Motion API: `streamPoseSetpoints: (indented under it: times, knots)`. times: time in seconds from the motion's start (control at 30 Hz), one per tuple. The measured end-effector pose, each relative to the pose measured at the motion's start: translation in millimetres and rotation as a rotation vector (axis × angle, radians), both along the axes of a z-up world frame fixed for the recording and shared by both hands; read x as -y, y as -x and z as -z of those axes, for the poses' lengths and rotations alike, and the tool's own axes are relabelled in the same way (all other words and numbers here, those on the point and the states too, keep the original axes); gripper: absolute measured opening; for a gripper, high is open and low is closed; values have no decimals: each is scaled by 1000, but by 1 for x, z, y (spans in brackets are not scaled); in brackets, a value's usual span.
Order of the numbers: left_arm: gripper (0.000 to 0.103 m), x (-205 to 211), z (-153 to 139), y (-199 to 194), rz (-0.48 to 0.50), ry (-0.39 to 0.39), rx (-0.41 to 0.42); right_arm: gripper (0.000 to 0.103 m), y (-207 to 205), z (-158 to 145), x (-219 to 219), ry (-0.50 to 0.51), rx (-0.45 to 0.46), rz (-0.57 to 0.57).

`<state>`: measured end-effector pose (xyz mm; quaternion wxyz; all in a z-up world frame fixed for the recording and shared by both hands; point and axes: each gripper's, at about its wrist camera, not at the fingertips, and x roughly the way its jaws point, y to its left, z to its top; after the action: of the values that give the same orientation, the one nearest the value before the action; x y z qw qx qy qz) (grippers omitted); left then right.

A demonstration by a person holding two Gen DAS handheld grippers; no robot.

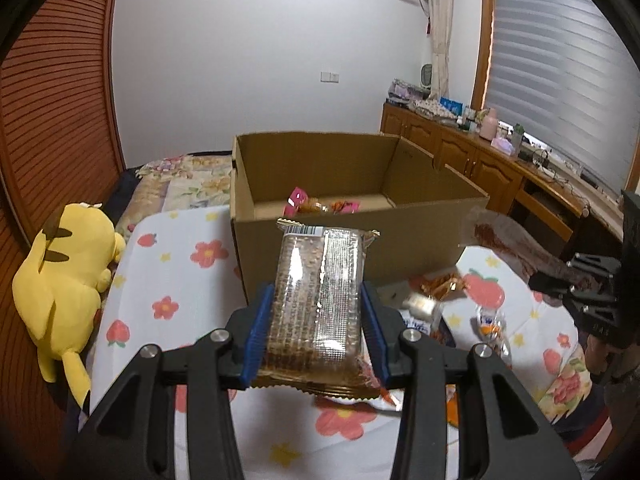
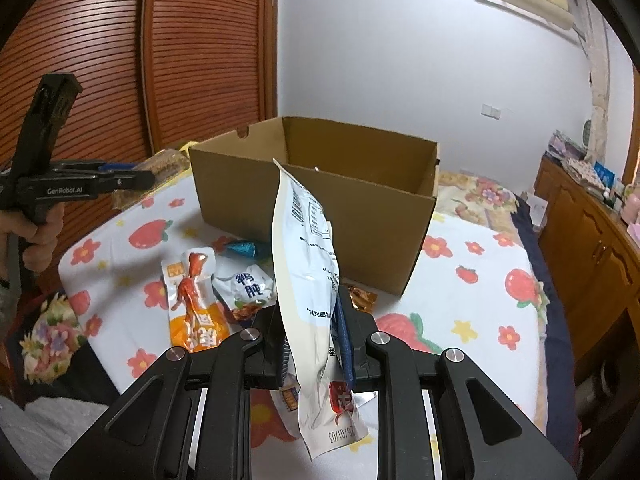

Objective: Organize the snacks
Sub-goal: 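Carry the wafer pack and white pouch over the box and release both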

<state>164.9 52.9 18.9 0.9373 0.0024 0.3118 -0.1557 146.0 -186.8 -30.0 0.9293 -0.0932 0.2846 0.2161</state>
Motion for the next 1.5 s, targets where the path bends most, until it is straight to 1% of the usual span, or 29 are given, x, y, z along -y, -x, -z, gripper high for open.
streamPoseSetpoints:
  times: [0.1, 0.33, 0.5, 0.67, 0.8, 0.97, 1.03, 1.2, 1.3, 1.5]
  knots:
    - [41, 3, -9, -6, -4, 11, 22, 18, 1, -4, -2, 6, 11, -2]
    - [41, 9, -36, -33, -16, 35, 72, 18, -4, -23, -9, 20, 53, -7]
    - [41, 11, -47, -58, -24, 59, 79, 18, -12, -39, -12, 31, 81, -4]
    - [41, 17, -43, -81, -15, 52, 60, 18, -25, -48, -17, 42, 91, 1]
    - [41, 24, -32, -100, -6, 7, 33, 18, -36, -51, -22, 52, 90, -1]
    - [41, 25, -23, -120, -3, 20, -12, 18, -50, -51, -29, 82, 84, 0]
    - [41, 25, -21, -124, -2, 29, -24, 18, -59, -51, -33, 98, 84, 2]
    - [41, 31, -22, -131, -3, 14, -29, 18, -82, -52, -42, 115, 78, 8]
    - [41, 33, -24, -133, -8, 27, -32, 18, -96, -55, -50, 130, 85, 18]
    - [41, 41, -20, -139, -3, 24, -43, 18, -125, -53, -62, 129, 77, 31]
